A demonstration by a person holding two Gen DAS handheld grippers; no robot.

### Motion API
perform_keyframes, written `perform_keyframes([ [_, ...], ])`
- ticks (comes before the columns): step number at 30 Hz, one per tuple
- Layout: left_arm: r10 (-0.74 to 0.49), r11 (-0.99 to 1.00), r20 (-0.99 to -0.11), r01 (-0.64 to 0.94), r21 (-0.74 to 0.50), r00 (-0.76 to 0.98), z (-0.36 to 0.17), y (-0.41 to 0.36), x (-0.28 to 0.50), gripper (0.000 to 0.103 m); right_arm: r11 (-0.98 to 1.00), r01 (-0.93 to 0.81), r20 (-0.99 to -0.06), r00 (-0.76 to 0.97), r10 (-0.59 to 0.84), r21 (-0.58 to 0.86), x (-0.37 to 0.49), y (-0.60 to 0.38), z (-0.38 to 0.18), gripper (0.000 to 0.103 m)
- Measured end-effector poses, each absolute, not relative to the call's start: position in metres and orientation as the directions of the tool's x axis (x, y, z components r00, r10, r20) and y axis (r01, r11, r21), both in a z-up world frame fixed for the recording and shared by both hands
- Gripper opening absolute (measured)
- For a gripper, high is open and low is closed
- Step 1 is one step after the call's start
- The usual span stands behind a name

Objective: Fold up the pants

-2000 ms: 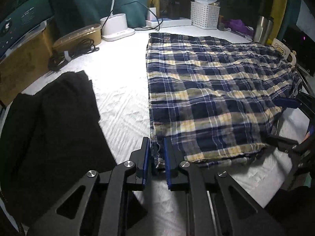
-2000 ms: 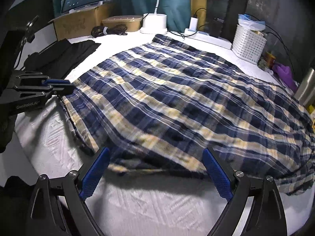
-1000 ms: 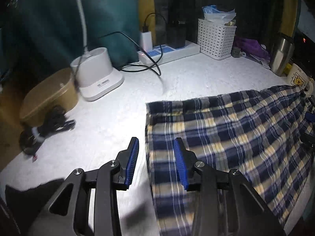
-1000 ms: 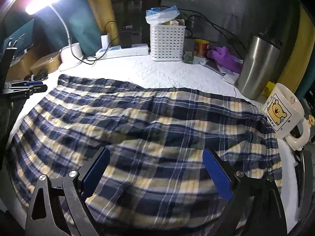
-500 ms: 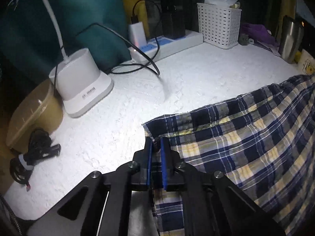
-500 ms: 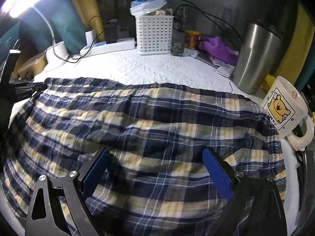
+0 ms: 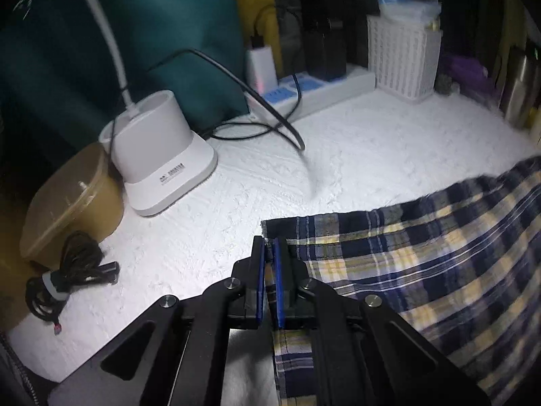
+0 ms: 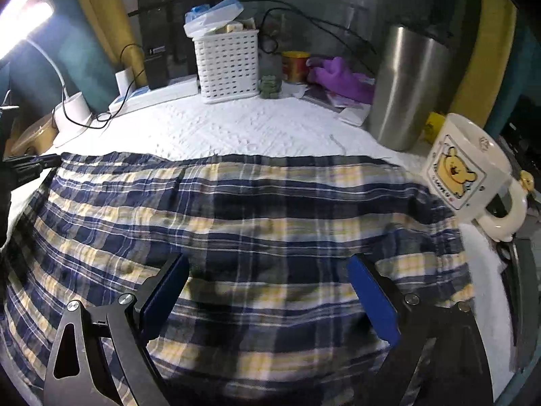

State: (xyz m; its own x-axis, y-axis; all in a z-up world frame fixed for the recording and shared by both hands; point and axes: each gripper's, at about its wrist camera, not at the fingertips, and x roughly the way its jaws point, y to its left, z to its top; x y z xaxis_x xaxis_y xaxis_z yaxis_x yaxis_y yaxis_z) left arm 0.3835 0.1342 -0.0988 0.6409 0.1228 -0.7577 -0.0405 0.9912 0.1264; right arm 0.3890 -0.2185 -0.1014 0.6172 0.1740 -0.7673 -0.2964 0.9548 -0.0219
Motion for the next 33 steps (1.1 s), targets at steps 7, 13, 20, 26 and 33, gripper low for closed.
perform_keyframes([
  [7,0.112,0.993,-0.749,-0.051,0.105,0.653,-0.074,0.128,0.349,0.005,0.96,-0.28,-0.746,0.644,0.17,-0.022,0.372,-0.227,-0.087,0.096],
  [13,0.083,0.997,-0.739,-0.061,0.057,0.669,-0.066,0.116,0.314,0.021,0.962,-0.273,-0.728,0.663,0.173,-0.02,0.352,-0.233,-0.075,0.096],
  [20,0.019,1.0,-0.725,-0.027,0.0,0.688,-0.06,0.093,0.281,0.045,0.963,-0.27,-0.712,0.679,0.181,-0.013,0.332,-0.242,-0.063,0.096],
  [26,-0.032,0.999,-0.719,-0.005,-0.049,0.694,-0.056,0.071,0.252,0.047,0.965,-0.261,-0.704,0.682,0.197,0.016,0.315,-0.258,-0.058,0.096],
  [33,-0.008,1.0,-0.72,-0.014,-0.026,0.694,-0.058,0.053,0.223,0.047,0.967,-0.244,-0.727,0.651,0.217,0.07,0.299,-0.286,-0.073,0.096],
])
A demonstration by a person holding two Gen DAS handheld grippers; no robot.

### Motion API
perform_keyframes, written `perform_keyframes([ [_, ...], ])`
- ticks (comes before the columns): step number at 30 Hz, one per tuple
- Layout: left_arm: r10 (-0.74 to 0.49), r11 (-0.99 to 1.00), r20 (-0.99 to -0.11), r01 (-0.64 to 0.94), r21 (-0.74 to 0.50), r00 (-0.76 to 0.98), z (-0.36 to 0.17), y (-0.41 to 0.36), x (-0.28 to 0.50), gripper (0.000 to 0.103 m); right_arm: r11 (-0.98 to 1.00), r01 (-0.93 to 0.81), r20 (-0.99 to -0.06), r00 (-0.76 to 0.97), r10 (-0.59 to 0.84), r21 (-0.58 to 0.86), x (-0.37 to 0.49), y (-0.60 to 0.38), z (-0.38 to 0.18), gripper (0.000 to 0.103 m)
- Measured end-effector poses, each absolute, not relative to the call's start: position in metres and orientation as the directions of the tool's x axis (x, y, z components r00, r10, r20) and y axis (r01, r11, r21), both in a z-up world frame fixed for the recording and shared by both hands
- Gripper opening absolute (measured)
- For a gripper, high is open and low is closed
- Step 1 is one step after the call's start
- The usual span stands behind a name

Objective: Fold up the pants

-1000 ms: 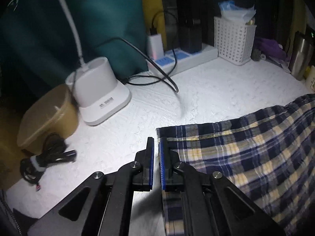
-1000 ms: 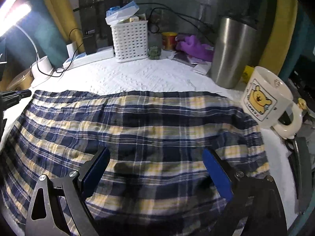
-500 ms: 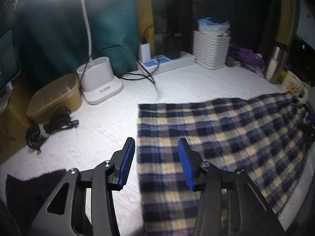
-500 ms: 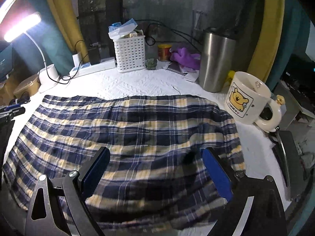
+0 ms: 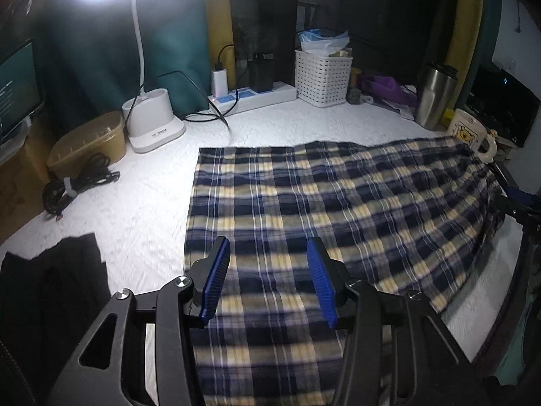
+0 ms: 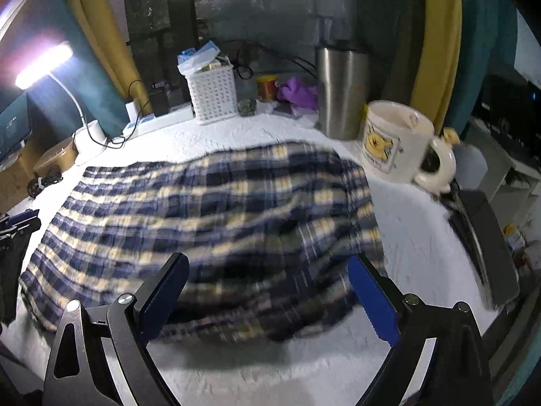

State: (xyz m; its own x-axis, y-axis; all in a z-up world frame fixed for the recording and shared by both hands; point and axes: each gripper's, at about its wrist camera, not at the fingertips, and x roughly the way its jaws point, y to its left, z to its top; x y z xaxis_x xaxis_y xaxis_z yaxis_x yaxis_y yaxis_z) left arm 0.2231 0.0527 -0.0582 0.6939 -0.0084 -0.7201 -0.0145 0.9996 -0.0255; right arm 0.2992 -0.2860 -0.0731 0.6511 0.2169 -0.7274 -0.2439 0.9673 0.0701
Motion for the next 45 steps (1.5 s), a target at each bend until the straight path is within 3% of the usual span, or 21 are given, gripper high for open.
perform_keyframes([
  [12,0.029,0.996,-0.754,-0.079,-0.03,0.656,-0.074,0.054,0.196,0.047,0.96,-0.191,-0.778,0.564,0.277,0.204,0.291,-0.322,-0.113,0.096],
  [39,0.116,0.986,-0.79,-0.163,0.02,0.602,-0.083,0.062,0.209,0.047,0.844,-0.231,-0.642,0.562,0.522,0.484,0.342,-0.322,-0.118,0.095],
  [41,0.118,0.986,-0.79,-0.164,0.023,0.601,-0.082,0.063,0.21,0.047,0.845,-0.227,-0.638,0.568,0.519,0.485,0.346,-0.32,-0.118,0.085],
  [45,0.122,0.985,-0.784,-0.17,0.022,0.609,-0.079,0.066,0.212,0.047,0.825,-0.21,-0.634,0.55,0.544,0.525,0.354,-0.322,-0.124,0.048],
])
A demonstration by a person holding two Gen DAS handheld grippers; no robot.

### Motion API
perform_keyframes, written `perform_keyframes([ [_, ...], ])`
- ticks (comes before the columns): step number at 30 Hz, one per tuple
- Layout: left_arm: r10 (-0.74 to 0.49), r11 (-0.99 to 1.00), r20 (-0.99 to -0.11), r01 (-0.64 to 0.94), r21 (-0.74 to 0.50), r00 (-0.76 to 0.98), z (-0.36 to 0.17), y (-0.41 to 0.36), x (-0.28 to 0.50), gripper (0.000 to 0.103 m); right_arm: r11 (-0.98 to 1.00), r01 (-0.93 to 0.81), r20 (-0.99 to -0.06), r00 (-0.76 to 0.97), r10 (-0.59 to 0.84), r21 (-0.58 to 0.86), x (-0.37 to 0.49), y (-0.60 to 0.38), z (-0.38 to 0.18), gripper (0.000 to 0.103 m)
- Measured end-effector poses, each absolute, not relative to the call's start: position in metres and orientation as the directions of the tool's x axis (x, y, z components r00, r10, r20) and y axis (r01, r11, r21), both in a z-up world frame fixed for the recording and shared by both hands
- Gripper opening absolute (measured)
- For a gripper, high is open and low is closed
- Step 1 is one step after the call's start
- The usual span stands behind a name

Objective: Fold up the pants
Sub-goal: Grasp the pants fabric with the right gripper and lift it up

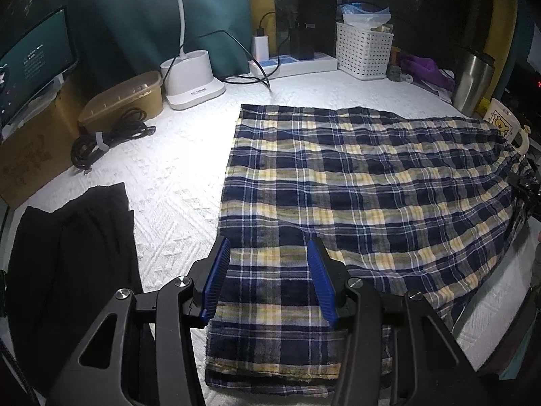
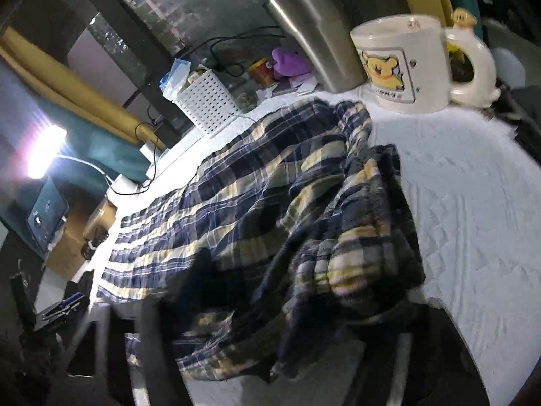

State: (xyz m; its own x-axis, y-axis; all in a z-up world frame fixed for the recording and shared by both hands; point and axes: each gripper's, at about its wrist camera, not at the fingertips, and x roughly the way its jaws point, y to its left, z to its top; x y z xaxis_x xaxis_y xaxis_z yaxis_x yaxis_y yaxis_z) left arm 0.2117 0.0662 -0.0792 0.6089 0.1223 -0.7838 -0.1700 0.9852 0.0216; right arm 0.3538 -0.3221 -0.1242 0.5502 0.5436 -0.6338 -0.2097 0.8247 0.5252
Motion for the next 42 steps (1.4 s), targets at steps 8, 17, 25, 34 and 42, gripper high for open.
perform_keyframes([
  [8,0.127,0.982,-0.779,-0.191,0.009,0.615,-0.08,0.074,0.211,0.047,0.833,-0.231,-0.635,0.554,0.538,0.503,0.35,-0.316,-0.12,0.025],
  [17,0.106,0.98,-0.759,-0.195,-0.028,0.642,-0.078,0.086,0.205,0.047,0.858,-0.273,-0.623,0.596,0.506,0.436,0.34,-0.3,-0.092,0.019],
  [25,0.07,0.981,-0.744,-0.181,-0.069,0.664,-0.079,0.099,0.201,0.047,0.863,-0.318,-0.608,0.614,0.502,0.391,0.328,-0.278,-0.066,0.019],
  [34,0.022,0.988,-0.709,-0.124,-0.093,0.705,-0.072,0.107,0.2,0.047,0.873,-0.375,-0.618,0.619,0.485,0.311,0.316,-0.235,-0.043,0.019],
  [42,-0.013,0.989,-0.678,-0.091,-0.118,0.735,-0.065,0.118,0.195,0.047,0.874,-0.419,-0.634,0.612,0.473,0.247,0.311,-0.194,-0.032,0.019],
])
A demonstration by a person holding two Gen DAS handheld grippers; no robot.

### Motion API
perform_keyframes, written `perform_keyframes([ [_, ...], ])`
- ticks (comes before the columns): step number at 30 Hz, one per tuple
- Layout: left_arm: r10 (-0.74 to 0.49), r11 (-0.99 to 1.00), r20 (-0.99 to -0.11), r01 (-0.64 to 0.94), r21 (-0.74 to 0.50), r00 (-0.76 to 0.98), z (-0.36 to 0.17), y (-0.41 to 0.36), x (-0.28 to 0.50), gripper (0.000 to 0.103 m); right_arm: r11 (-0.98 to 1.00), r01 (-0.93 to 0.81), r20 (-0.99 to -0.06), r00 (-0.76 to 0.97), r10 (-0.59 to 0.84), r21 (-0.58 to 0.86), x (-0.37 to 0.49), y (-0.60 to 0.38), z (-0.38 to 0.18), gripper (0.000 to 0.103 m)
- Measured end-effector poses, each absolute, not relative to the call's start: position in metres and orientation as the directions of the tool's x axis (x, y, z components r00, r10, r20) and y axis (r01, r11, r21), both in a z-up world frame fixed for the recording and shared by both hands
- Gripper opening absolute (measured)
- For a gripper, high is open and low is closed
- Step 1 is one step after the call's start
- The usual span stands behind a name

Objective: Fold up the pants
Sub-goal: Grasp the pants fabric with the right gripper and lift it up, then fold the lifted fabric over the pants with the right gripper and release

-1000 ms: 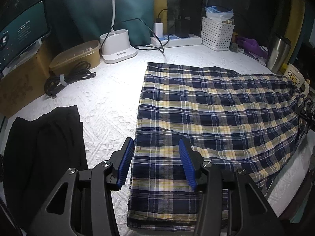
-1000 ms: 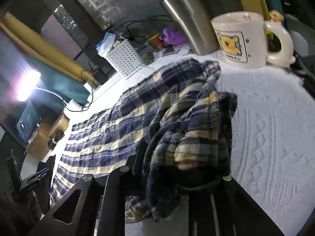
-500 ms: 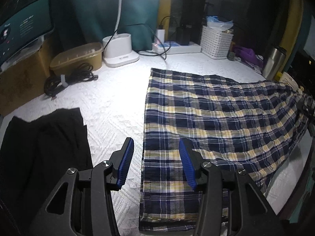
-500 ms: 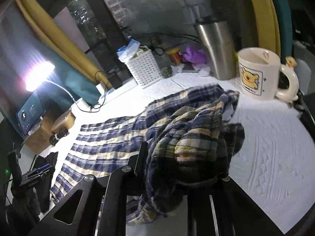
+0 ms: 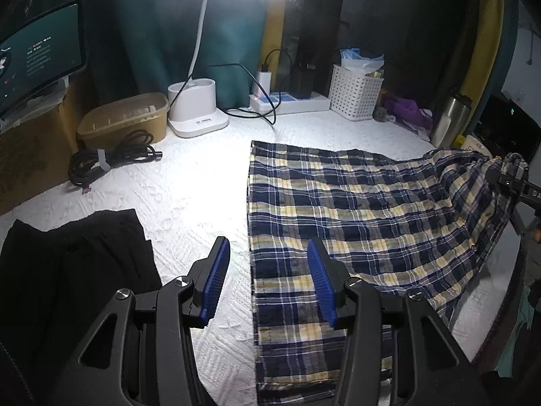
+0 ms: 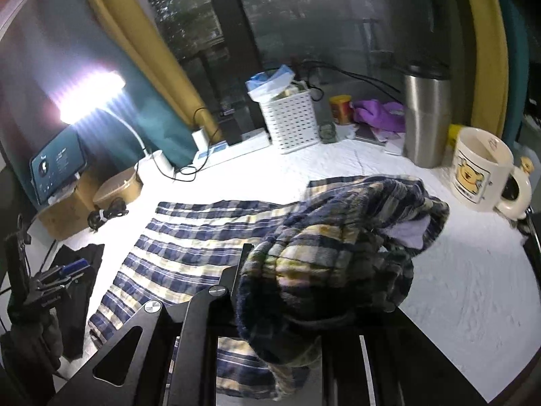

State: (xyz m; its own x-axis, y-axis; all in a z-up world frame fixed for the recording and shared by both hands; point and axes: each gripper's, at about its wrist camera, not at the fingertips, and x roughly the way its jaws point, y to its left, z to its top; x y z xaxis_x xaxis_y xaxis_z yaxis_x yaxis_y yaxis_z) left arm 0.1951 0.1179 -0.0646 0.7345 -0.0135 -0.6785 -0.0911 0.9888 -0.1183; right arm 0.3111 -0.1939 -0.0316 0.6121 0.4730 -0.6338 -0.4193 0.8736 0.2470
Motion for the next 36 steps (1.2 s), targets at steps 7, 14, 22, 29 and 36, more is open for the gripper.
perform_keyframes([
  [7,-0.018,0.981,-0.659,-0.115,-0.157,0.752,-0.063,0.144,0.189,0.047,0.855,-0.469,-0.651,0.583,0.487,0.22,0.308,-0.151,-0.031,0.019],
  [14,-0.018,0.979,-0.649,-0.118,-0.166,0.761,-0.064,0.165,0.182,0.047,0.829,-0.535,-0.696,0.533,0.482,0.164,0.305,-0.096,-0.041,0.019],
  [22,0.002,0.97,-0.646,-0.159,-0.184,0.763,-0.07,0.197,0.172,0.047,0.777,-0.623,-0.768,0.454,0.452,0.089,0.294,-0.034,-0.068,0.019],
  [29,0.01,0.96,-0.639,-0.186,-0.209,0.769,-0.073,0.217,0.162,0.047,0.712,-0.702,-0.814,0.403,0.419,0.018,0.279,0.015,-0.087,0.019],
  [36,0.017,0.958,-0.639,-0.196,-0.21,0.769,-0.073,0.224,0.15,0.047,0.689,-0.724,-0.838,0.399,0.372,-0.039,0.271,0.036,-0.097,0.019],
])
